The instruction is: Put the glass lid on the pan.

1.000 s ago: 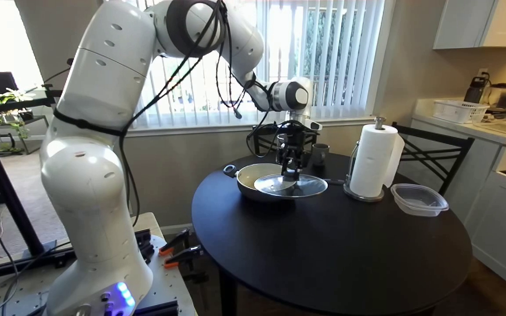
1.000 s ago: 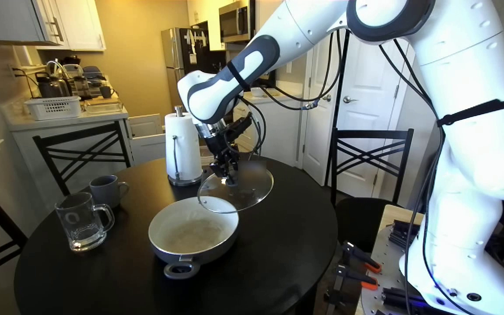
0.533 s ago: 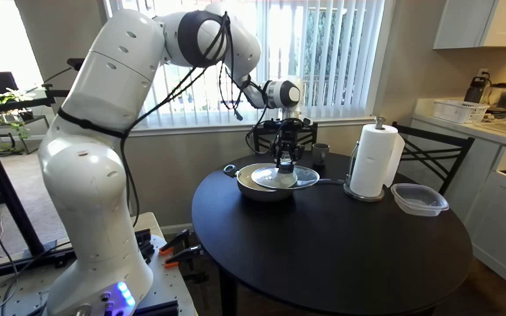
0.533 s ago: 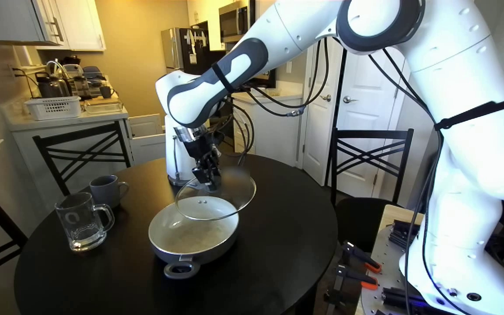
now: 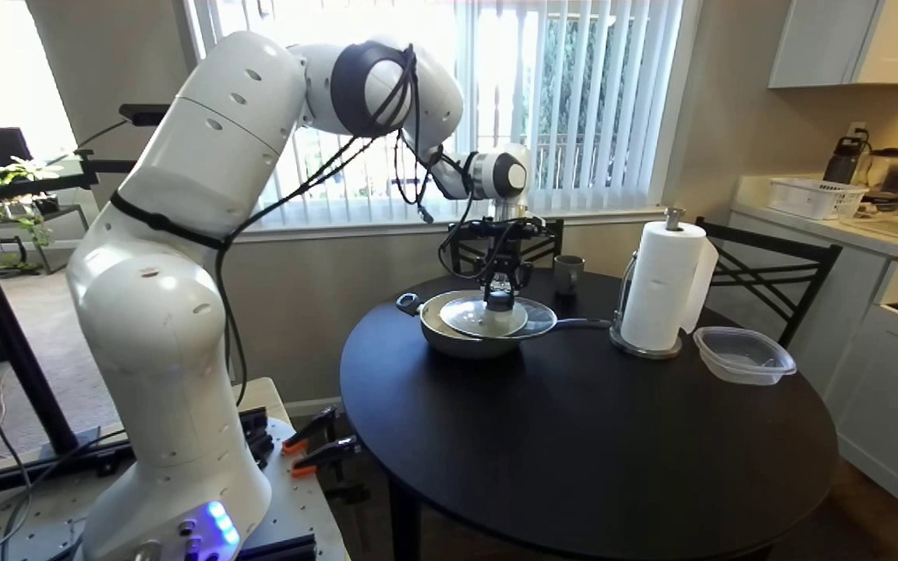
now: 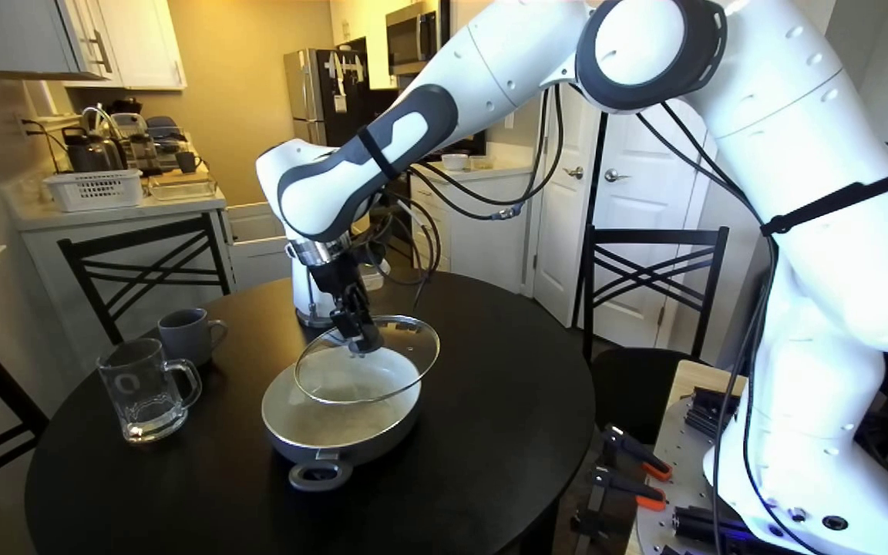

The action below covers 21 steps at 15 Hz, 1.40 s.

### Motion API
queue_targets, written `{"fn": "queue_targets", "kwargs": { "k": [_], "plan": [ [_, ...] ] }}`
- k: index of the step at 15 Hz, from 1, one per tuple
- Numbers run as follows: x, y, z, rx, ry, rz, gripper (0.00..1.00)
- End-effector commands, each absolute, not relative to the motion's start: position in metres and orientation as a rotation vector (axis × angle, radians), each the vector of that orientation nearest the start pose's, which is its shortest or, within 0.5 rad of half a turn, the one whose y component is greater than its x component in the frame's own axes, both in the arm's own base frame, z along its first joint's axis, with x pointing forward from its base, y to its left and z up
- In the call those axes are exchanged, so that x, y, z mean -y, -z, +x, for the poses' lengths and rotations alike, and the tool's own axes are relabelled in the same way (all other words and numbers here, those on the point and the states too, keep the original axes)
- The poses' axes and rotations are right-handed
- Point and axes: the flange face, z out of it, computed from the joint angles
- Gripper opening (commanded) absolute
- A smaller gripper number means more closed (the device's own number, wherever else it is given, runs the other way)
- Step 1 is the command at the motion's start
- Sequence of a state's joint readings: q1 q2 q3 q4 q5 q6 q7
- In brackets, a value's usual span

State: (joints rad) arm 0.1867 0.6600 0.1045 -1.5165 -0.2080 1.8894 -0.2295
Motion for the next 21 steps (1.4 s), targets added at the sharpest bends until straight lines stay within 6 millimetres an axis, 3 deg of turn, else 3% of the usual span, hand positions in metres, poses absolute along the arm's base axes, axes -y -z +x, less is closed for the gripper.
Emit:
{"fn": "queue_targets", "kwargs": {
  "k": [1,7,8,12,17,21],
  "plan": [
    [-0.169,-0.256,0.656,0.962,-0.455,-3.093,0.58],
    [-0.169,-0.257,0.657,0.962,-0.451,-3.095,0.58],
    [-0.169,-0.257,0.657,0.962,-0.451,-3.095,0.33],
    [-0.198,-0.251,0.659,1.041,-0.375,-3.059,0.33],
    [-0.238,-0.270,0.653,1.165,-0.266,-3.063,0.33],
    [-0.254,-0.274,0.647,1.201,-0.273,-3.020,0.33]
  ]
}}
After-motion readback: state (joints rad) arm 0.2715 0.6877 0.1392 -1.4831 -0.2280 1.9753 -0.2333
